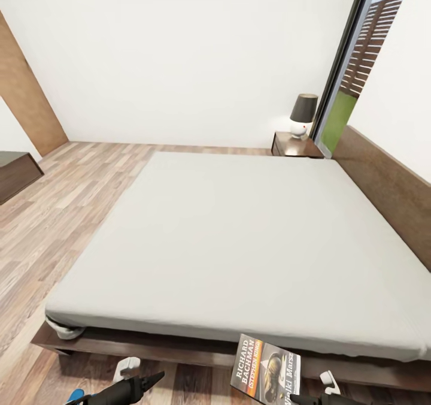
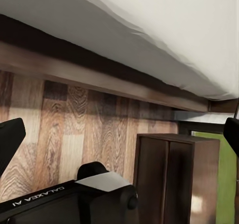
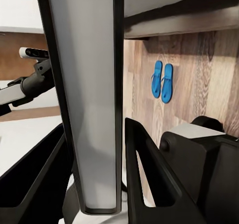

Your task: In the bedroom, move the book from the bed onto either nightstand, and place the two sandals side by side next to the bed.

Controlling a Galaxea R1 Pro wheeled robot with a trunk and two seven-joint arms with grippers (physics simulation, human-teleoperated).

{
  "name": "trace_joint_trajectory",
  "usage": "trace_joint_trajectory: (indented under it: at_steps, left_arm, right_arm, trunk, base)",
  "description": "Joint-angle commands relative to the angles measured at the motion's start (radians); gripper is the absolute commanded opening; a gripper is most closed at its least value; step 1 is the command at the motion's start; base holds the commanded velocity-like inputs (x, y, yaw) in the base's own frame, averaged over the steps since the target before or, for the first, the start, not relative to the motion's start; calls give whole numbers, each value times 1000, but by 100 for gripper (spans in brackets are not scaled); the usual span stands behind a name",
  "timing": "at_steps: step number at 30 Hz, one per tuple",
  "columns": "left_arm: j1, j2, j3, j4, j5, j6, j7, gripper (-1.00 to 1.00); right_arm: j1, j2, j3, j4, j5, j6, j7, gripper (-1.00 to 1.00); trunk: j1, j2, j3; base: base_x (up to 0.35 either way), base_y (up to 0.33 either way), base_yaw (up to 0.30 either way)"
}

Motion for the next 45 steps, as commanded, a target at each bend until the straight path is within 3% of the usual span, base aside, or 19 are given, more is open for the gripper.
trace_joint_trajectory:
  at_steps: [1,45]
  left_arm:
    - [-1,1,-7,0,10,6,-2,100]
    - [-1,-1,-9,0,10,6,-1,100]
  right_arm:
    - [-1,-1,8,0,-10,11,2,-100]
    - [-1,-1,8,1,-10,-10,2,-100]
  trunk:
    - [0,-1,1]
    - [0,-1,72]
  base:
    - [0,0,0]
    - [0,0,0]
